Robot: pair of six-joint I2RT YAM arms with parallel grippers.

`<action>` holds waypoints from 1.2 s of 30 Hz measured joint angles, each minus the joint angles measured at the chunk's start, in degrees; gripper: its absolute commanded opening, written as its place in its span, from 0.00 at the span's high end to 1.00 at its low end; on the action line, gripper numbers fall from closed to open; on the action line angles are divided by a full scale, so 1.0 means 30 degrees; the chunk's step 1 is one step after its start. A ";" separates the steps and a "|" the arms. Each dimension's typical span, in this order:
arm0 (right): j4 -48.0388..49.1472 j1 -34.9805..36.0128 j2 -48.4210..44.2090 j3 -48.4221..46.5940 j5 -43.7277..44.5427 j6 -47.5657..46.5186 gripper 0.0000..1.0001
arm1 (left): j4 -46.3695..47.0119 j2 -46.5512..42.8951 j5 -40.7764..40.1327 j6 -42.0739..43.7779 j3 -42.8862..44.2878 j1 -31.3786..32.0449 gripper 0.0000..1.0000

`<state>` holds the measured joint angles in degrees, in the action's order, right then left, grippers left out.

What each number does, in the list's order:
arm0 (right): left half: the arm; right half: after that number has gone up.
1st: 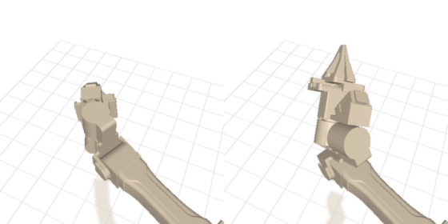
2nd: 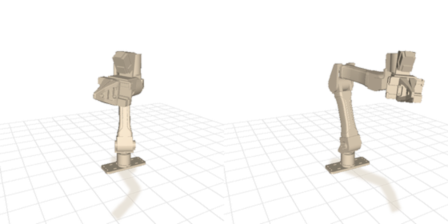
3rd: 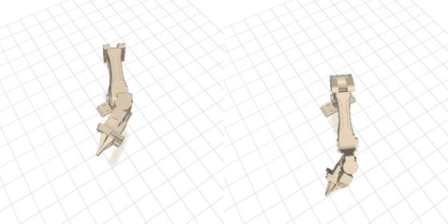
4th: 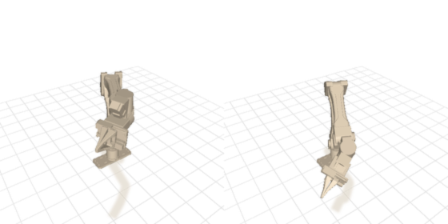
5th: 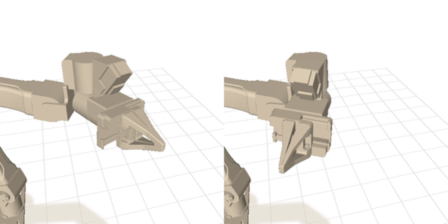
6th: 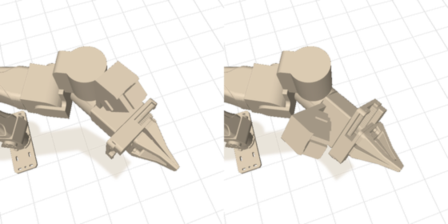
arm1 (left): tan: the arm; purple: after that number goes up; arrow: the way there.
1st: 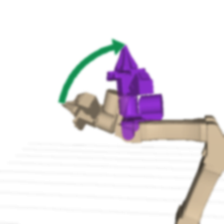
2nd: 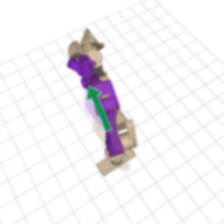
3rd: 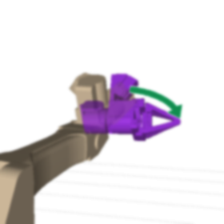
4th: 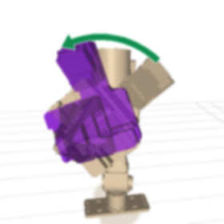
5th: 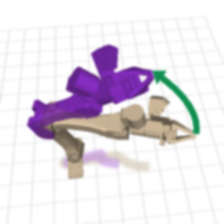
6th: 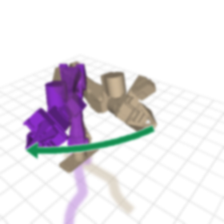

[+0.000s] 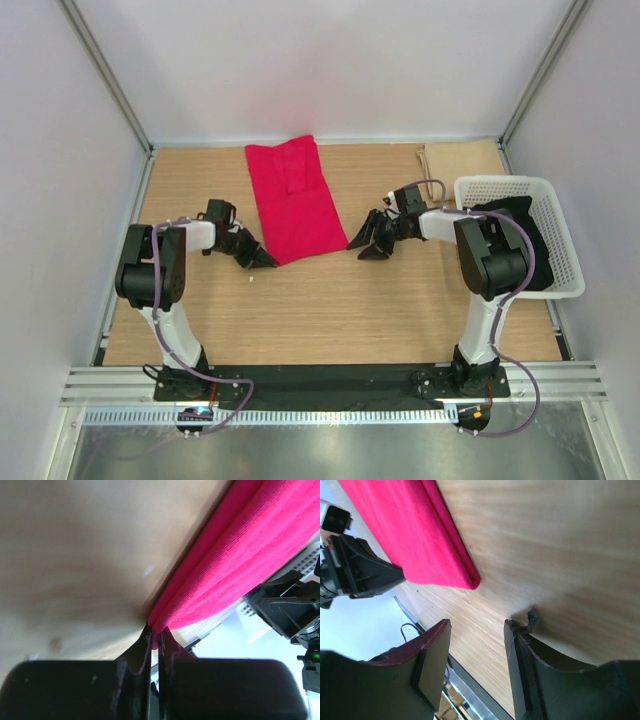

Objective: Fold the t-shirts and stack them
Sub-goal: Fold the tshirt

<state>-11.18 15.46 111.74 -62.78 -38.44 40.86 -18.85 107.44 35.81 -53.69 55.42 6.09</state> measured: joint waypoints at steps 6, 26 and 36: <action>0.3446 0.0211 -0.1253 0.3162 -0.0437 0.2557 0.46 | -0.0095 -0.1596 0.0051 0.0357 -0.2098 0.0007 1.00; 0.6317 0.1282 -0.1647 0.4605 0.1836 0.7104 0.55 | -0.0189 -0.2120 -0.0058 0.0539 -0.2630 0.0095 1.00; 0.6353 0.1545 -0.0954 0.3803 0.2725 0.7606 0.71 | -0.0189 -0.2120 -0.0051 0.0546 -0.2630 0.0095 1.00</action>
<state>7.88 20.10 108.88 -51.37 -30.26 63.68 -19.42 101.08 35.66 -52.05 47.53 6.37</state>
